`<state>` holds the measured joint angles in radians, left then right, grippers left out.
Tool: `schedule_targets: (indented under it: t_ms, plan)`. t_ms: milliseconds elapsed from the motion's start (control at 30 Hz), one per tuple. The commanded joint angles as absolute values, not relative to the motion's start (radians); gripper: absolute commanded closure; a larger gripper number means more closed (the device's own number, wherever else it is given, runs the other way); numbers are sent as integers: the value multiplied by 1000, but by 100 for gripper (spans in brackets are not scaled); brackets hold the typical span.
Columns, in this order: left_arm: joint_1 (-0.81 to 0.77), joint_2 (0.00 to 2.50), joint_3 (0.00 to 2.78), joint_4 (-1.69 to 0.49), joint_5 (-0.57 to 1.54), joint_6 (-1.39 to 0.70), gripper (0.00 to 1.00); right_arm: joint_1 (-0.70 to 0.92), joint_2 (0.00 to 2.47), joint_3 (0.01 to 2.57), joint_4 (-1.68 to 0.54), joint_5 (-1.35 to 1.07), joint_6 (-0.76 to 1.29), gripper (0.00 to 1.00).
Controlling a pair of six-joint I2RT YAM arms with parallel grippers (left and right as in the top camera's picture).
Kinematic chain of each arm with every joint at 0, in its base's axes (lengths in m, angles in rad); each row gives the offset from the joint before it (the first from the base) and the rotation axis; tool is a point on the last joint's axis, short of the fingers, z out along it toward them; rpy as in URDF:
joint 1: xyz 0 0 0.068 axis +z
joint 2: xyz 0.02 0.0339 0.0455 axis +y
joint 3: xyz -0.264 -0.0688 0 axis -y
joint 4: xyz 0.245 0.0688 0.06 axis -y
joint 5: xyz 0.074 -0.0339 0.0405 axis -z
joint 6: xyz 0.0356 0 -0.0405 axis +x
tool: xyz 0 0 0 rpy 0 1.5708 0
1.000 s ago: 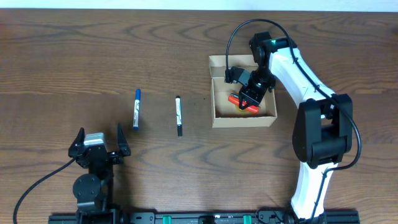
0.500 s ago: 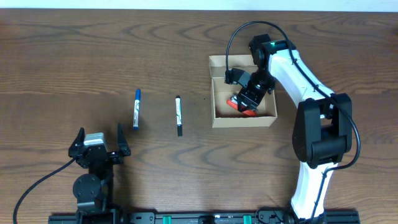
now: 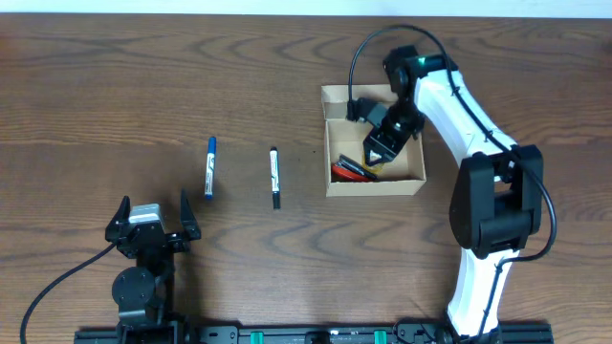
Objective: Pack container
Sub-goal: 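Move the right gripper over the red box cutter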
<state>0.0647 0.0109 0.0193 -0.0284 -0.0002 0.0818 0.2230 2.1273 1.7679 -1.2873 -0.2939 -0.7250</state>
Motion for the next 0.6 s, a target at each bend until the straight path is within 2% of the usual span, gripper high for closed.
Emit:
schedule_targets:
  t_ms: [0, 200, 367, 433, 500, 567]
  plan:
    - [70, 4, 4, -77, -2, 78, 5, 231, 2124, 1893, -1325, -283, -711, 59]
    - [70, 4, 4, -77, -2, 78, 5, 229, 2123, 2164, -1447, -180, -628, 61]
    - [70, 4, 4, -77, -2, 78, 5, 219, 2087, 2363, -1504, 301, -348, 61]
    - [70, 4, 4, -77, -2, 78, 5, 204, 2042, 2377, -1527, 416, -280, 60]
    - [70, 4, 4, -77, -2, 78, 5, 183, 1984, 2377, -1551, 429, -250, 55]
    - [70, 4, 4, -77, -2, 78, 5, 153, 1913, 2376, -1575, 399, -222, 43]
